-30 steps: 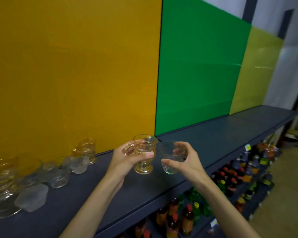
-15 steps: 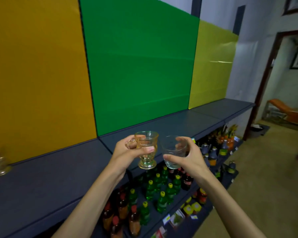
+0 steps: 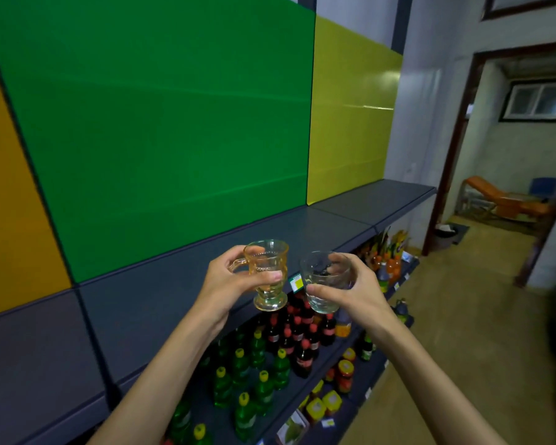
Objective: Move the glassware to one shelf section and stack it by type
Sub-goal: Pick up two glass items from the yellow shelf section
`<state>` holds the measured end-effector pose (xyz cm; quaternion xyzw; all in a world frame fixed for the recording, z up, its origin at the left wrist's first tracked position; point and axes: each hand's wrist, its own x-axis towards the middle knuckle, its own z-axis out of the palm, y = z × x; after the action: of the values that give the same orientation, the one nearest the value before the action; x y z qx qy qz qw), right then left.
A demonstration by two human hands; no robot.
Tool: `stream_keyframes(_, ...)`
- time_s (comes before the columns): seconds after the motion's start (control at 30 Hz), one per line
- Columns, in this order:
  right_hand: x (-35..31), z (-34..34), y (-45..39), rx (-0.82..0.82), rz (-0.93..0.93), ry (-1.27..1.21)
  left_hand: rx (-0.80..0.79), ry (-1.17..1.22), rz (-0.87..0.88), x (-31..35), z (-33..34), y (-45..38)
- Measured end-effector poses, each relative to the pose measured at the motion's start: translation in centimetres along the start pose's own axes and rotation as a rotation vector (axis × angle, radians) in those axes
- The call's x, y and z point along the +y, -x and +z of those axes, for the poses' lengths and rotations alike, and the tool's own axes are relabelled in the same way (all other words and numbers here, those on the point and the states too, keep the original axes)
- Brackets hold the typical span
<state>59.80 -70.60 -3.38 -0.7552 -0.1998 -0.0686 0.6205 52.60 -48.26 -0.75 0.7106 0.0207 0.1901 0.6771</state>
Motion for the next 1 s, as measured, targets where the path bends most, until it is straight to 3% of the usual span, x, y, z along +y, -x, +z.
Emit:
stream_keyframes(0.5, 8.5, 0.1, -26.5, -0.131, -0.052, 0.035, 0.183, -0.052, -0.006, -5.4, 3.2, -22.9)
stream_keyframes(1.0, 19.5, 1.1, -44.2, -0.388, -0.034, -0.043, 0.435, -0.267, -0.137, -13.0, 5.0, -35.4)
